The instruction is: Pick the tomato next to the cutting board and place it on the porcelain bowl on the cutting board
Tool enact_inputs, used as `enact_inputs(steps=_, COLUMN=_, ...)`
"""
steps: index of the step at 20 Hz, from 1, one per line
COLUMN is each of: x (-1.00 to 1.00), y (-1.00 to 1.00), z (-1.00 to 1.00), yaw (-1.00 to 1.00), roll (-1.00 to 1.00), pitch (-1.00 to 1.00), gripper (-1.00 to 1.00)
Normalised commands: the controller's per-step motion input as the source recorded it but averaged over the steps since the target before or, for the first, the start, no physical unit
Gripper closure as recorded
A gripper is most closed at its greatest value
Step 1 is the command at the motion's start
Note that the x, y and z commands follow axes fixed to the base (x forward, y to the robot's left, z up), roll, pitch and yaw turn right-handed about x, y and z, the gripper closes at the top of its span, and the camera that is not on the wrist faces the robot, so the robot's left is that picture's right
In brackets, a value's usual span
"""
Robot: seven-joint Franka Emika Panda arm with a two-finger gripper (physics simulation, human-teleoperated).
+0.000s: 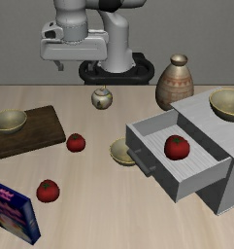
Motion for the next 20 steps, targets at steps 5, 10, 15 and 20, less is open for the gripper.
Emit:
enact_inputs(steps=5, x=1.00, y=0.00, z=0.00, yaw=0.00, roll=0.00, pitch=0.00, gripper=-1.00)
enact_inputs(steps=10, x=0.60, y=0.00, z=-0.40, yaw=0.00, roll=0.00, pitch=0.00, gripper=-1.00)
enact_inputs(steps=15, x=0.00, y=0.00, z=-1.00, yaw=0.00, roll=0.00, pitch=0.00, gripper=-1.00)
enact_inputs(steps=20, x=0.00, y=0.00, z=-1.00, yaw=0.00, roll=0.00, pitch=0.00, gripper=-1.00)
